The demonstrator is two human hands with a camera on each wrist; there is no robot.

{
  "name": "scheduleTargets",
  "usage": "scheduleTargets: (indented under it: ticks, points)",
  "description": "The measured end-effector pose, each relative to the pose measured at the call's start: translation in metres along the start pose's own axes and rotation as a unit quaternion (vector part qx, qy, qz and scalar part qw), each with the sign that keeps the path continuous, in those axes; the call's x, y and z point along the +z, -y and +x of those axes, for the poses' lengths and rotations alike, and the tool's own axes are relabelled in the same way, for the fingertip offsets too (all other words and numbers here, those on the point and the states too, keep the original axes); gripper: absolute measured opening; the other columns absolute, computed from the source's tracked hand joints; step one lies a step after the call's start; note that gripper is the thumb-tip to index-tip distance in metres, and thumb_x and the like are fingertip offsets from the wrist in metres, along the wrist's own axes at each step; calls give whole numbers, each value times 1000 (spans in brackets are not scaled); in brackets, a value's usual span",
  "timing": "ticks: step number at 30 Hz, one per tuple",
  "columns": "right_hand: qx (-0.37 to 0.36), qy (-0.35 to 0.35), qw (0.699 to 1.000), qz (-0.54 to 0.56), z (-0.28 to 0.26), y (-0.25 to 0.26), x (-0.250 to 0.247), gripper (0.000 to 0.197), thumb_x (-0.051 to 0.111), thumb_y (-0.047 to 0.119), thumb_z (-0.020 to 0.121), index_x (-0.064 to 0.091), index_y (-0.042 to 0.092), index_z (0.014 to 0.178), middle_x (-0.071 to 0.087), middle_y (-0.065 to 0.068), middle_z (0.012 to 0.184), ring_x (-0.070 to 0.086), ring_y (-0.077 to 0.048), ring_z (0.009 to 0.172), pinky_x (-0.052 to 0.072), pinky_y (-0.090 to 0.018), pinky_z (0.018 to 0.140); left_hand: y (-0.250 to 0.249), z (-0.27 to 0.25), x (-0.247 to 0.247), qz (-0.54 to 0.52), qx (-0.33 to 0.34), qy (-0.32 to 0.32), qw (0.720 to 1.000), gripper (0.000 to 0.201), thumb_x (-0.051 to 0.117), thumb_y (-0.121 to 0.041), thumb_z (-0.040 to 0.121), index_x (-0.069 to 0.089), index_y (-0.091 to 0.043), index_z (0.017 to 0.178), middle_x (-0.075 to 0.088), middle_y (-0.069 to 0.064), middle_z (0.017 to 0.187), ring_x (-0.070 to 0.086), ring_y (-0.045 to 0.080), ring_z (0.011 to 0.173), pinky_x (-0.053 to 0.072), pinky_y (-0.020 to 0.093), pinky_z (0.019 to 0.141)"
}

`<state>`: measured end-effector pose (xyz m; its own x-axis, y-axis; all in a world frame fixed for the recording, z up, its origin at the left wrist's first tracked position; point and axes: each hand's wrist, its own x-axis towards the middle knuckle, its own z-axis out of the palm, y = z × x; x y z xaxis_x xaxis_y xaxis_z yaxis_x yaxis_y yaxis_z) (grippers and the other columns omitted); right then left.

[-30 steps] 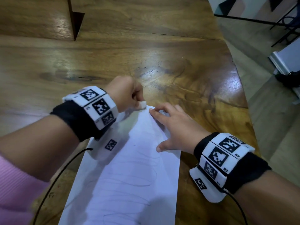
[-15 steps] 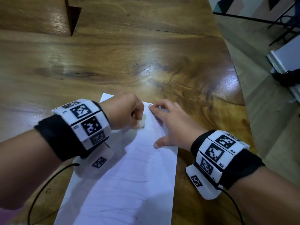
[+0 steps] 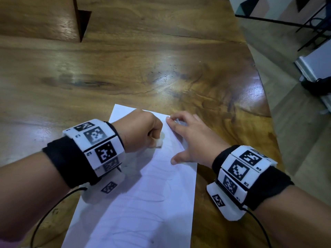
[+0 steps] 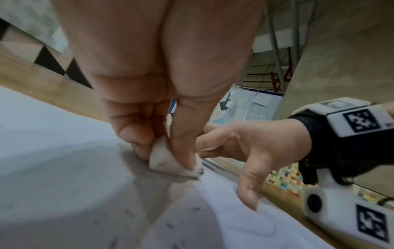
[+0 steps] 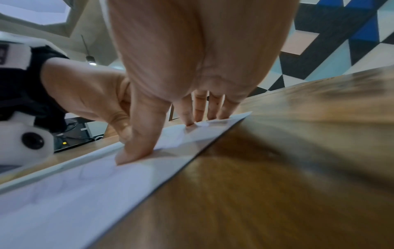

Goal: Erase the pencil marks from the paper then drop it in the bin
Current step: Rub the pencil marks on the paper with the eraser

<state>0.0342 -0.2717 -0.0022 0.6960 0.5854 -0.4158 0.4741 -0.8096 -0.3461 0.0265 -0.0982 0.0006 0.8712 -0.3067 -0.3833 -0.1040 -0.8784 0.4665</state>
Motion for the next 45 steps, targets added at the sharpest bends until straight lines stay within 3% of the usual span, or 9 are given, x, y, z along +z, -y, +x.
scheduleTargets:
  ticks: [6,12,18,22,28,33,36,39,45]
  points:
    - [8,8,1000,-6,-8,-1,-1,101,75,43,72,14,16,150,4,15,155,8,-7,142,14,-18,110,-7,1,-13,-30,-38,26,999,10,75,-20,67,65,-19,70,52,-10,58,48,14,60,35,19,54]
    - [14,-6,1000,-10,-8,1,-1,101,77,43,69,20,14,148,19,4,138,20,-10,127,29,-20,105,-19,24,-21,-30,-51,-124,991,12,74,-15,69,68,-9,78,46,-12,54,50,17,68,35,21,58]
    - [12,2,999,-31,-9,2,-2,100,74,48,70,20,17,148,21,5,133,23,-13,120,33,-27,104,-9,13,-12,-45,-38,5,998,9,75,-15,68,67,-15,72,52,-9,58,48,10,57,38,19,55]
    - [13,3,999,-32,-8,1,-2,101,74,48,70,20,16,148,21,5,131,22,-13,118,33,-26,103,-20,26,-16,-53,-31,-108,992,8,73,-12,69,66,-12,72,48,-11,55,42,3,53,32,9,48]
    - [10,1,1000,-18,-8,0,-1,101,75,47,70,19,17,149,21,5,133,22,-12,120,29,-22,103,-14,12,-10,-31,-28,50,998,17,75,-17,69,60,-23,61,52,-9,57,46,9,55,36,14,49]
    - [11,-1,1000,-22,-7,1,-1,101,75,47,69,21,14,148,22,4,131,23,-13,119,30,-22,102,-23,26,-13,-23,-26,-125,992,5,69,-9,71,67,-9,76,44,-15,54,45,14,63,32,10,46]
    - [14,-1,1000,-20,-7,1,-1,100,76,45,69,23,15,148,22,4,132,23,-14,121,31,-24,103,-17,9,1,-6,3,-52,999,12,71,-12,70,62,-16,65,45,-13,53,43,10,55,29,18,46]
    - [10,0,1000,-18,-8,0,-2,99,76,45,69,23,15,147,22,4,133,23,-14,121,30,-21,102,-13,3,-1,-16,5,25,1000,13,75,-22,69,63,-21,63,49,-12,52,44,3,52,31,8,46]
    - [13,-3,1000,-14,-7,0,-1,99,76,46,69,24,14,147,22,4,132,23,-12,119,26,-18,98,-21,19,-5,-15,1,-102,995,6,69,-16,72,64,-15,69,46,-10,56,47,16,66,28,10,51]
